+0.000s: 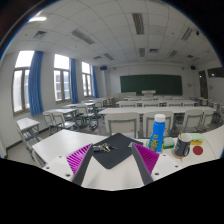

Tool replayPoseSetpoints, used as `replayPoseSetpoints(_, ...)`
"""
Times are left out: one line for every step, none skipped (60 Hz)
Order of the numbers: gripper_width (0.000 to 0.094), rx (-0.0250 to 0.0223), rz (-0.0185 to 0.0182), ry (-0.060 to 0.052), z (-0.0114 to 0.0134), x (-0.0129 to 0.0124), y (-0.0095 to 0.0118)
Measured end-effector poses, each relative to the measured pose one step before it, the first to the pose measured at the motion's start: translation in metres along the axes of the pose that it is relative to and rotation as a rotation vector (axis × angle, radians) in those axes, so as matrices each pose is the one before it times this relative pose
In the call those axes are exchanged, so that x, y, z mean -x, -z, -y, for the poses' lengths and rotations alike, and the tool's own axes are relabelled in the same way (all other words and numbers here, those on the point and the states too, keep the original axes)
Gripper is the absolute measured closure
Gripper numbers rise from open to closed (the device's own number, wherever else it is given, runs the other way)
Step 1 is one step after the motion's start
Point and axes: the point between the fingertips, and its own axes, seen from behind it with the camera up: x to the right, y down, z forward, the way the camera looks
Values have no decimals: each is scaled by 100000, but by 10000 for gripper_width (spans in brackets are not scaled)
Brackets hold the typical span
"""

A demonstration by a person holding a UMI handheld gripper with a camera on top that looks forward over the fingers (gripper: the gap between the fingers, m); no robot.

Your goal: Pour water

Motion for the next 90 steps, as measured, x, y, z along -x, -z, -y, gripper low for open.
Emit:
replayPoseSetpoints(103,34,-279,43,-94,61,-171)
replayPoseSetpoints(102,234,-136,16,-91,-87,-14)
replayPoseSetpoints(102,249,-97,28,-85,-90,-58)
replayPoseSetpoints(102,291,-24,-1,-99,-102,-63)
replayPoseSetpoints(102,328,43,-19,-127,-115,-70)
replayPoseSetpoints(103,299,7,-107,-113,-127,-64)
replayPoseSetpoints(104,153,-124,-162,-110,-176,-99)
replayPoseSetpoints(103,20,-105,-139,-81,-204,-88)
replayPoseSetpoints(101,-97,-23,6,-116,-205,-36)
replayPoseSetpoints(102,-114,124,162,-79,-204,-67)
replayPoseSetpoints(101,-234,277,175,-243,-462,-79)
replayPoseSetpoints(102,-98,132,211,-149,-297,-199)
replayPoseSetpoints(103,-51,-69,223,-144,-368,-158)
replayPoseSetpoints(107,-43,-313,222,-125,-454,-106)
replayPoseSetpoints(109,-85,-438,158,-72,-477,-74)
replayPoseSetpoints(111,-209,-524,79,-65,-514,-79)
replayPoseSetpoints(109,-363,-714,30,-16,-580,-66)
replayPoseSetpoints(109,-317,-876,25,300,-308,276)
replayPoseSetpoints(110,-403,-853,-51,76,-890,252)
replayPoseSetpoints(111,-321,-1116,-208,-245,-834,-380)
replayPoseSetpoints(110,-132,-1347,-130,-118,-776,-119)
replayPoseSetpoints(108,-2,-1346,-79,-153,-730,-186)
replayPoseSetpoints(105,1,-1267,5,-110,-720,-212)
replayPoseSetpoints(106,-91,-1138,63,-96,-700,-271)
replayPoseSetpoints(106,-248,-1280,70,-61,-736,-337)
replayPoseSetpoints(105,-305,-1329,170,130,-651,-168)
replayPoseSetpoints(105,-289,-1282,251,-47,-670,-445)
replayPoseSetpoints(106,-124,-1075,320,-244,-1408,-679)
replayPoseSetpoints(105,87,-1208,421,-28,38,-645)
replayPoseSetpoints(106,230,-1233,381,-130,-538,-590)
replayPoseSetpoints(105,314,-1097,355,-192,-506,-635)
replayPoseSetpoints(104,158,-894,341,-117,-428,-667)
replayPoseSetpoints(104,-255,-658,386,42,-208,-632)
replayPoseSetpoints(105,-650,-385,494,113,-188,-750)
replayPoseSetpoints(104,-742,-201,622,126,-130,-741)
replayPoseSetpoints(106,-512,-288,769,-35,-553,-719)
replayPoseSetpoints(107,109,-517,658,-157,-174,-783)
replayPoseSetpoints(108,592,-625,621,-398,-563,-962)
replayPoseSetpoints(108,1053,-753,471,-327,-256,-794)
replayPoseSetpoints(108,920,-663,239,-566,-577,-1354)
replayPoseSetpoints(108,887,-379,-89,200,611,11)
replayPoseSetpoints(109,514,-196,-382,-103,47,-525)
replayPoseSetpoints(111,413,-104,-685,-153,-39,-658)
replayPoseSetpoints(111,421,25,-917,-134,3,-646)
replayPoseSetpoints(111,365,172,-858,-508,-775,-1367)
replayPoseSetpoints(110,628,289,-1095,194,850,221)
replayPoseSetpoints(115,432,234,-888,-488,-803,-1263)
replayPoseSetpoints(125,394,313,-979,-150,80,-429)
replayPoseSetpoints(149,220,782,-790,-415,-36,-793)
replayPoseSetpoints(187,179,1282,-864,-277,178,-359)
replayPoseSetpoints(260,148,1306,-770,-167,405,-167)
replayPoseSetpoints(345,77,805,-671,-120,138,-87)
replayPoseSetpoints(347,-1891,-150,-257,340,95,158)
replayPoseSetpoints(370,-1824,-41,-253,302,-18,117)
replayPoseSetpoints(402,-232,203,105,-64,104,77)
replayPoseSetpoints(428,-363,386,344,201,283,250)
replayPoseSetpoints(461,-319,708,922,-235,133,-83)
replayPoseSetpoints(471,-376,-279,1153,213,97,213)
replayPoseSetpoints(500,-349,-659,345,255,550,221)
replayPoseSetpoints(518,-525,-341,89,-94,-352,-194)
replayPoseSetpoints(531,-550,324,-739,-34,-547,174)
replayPoseSetpoints(538,-401,-165,-261,46,-131,-30)
replayPoseSetpoints(542,-13,-223,-331,-32,-124,-42)
replayPoseSetpoints(547,231,11,-703,-57,-51,-27)
replayPoseSetpoints(550,-83,355,-278,34,83,-38)
replayPoseSetpoints(549,-109,213,219,28,-20,-31)
replayPoseSetpoints(549,-369,81,-732,109,-67,-48)
replayPoseSetpoints(550,-259,63,-2005,52,-133,-41)
replayPoseSetpoints(550,-514,132,-2907,151,-155,-46)
replayPoseSetpoints(549,-163,129,-3963,92,-189,-36)
replayPoseSetpoints(549,-152,-759,-4137,130,704,38)
replayPoseSetpoints(550,565,67,-5075,131,-427,-161)
replayPoseSetpoints(550,433,947,-4804,-357,-984,-421)
replayPoseSetpoints(550,817,734,-5671,38,4,60)
replayPoseSetpoints(551,535,1363,-6101,210,-17,10)
replayPoseSetpoints(551,341,1198,-6817,631,1042,487)
replayPoseSetpoints(552,-401,2319,-6217,467,245,15)
replayPoseSetpoints(551,-537,2320,-5901,455,314,26)
replayPoseSetpoints(552,-581,2072,-5538,454,340,50)
replayPoseSetpoints(551,-383,1671,-5305,391,165,228)
replayPoseSetpoints(551,-256,488,-5210,105,220,2)
replayPoseSetpoints(549,131,2019,-4568,36,-116,246)
replayPoseSetpoints(550,129,1451,-4648,243,199,-7)
replayPoseSetpoints(550,146,1574,-4453,202,276,129)
replayPoseSetpoints(549,119,1540,-4347,196,240,69)
replayPoseSetpoints(545,309,1333,-4626,129,574,194)
replayPoseSetpoints(546,360,1310,-4475,86,289,122)
replayPoseSetpoints(543,407,1264,-4436,33,292,123)
replayPoseSetpoints(542,531,1270,-4601,38,317,91)
replayPoseSetpoints(541,60,914,-5015,-604,1488,288)
